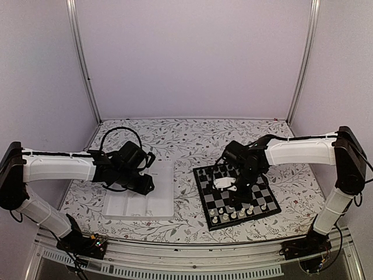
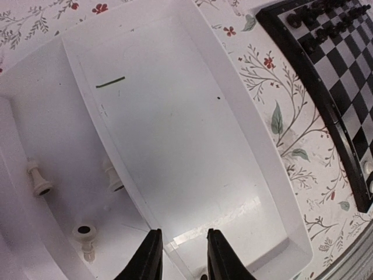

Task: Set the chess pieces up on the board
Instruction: Place the chess piece on the chessboard.

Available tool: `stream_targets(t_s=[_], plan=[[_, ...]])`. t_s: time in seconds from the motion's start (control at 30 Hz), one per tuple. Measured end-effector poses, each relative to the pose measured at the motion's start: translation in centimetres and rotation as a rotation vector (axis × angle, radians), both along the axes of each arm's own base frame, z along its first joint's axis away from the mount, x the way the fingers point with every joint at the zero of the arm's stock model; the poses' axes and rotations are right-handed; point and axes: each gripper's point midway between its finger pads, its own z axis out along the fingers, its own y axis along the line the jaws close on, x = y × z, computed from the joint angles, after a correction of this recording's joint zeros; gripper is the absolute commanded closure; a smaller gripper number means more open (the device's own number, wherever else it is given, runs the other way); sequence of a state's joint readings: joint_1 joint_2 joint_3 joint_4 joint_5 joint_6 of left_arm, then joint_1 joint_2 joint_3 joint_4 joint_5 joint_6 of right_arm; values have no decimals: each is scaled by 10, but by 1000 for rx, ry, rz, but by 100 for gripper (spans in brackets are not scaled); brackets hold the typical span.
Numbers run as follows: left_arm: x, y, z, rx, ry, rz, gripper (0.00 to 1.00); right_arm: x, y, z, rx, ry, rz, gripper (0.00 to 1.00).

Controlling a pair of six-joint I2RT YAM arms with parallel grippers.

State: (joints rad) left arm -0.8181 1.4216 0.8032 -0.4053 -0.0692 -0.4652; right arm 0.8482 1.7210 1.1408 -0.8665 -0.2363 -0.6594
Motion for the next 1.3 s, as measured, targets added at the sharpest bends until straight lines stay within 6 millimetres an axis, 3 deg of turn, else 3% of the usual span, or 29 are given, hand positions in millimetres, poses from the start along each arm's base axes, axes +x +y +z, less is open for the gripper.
stream_targets(t_s=[0.63, 0.9, 1.07, 1.3], plan=[[-5, 4, -4, 23, 19, -5, 71, -9, 3, -1, -6, 31, 30, 70], [-44, -6, -13, 57, 123, -115, 71, 7, 17, 33, 80, -24, 12, 68], [-68, -12, -22, 115, 200, -171, 69, 13, 16, 41, 107, -31, -22, 68], [-73, -10, -34, 230, 279, -120, 67, 14, 17, 42, 122, -30, -30, 68]])
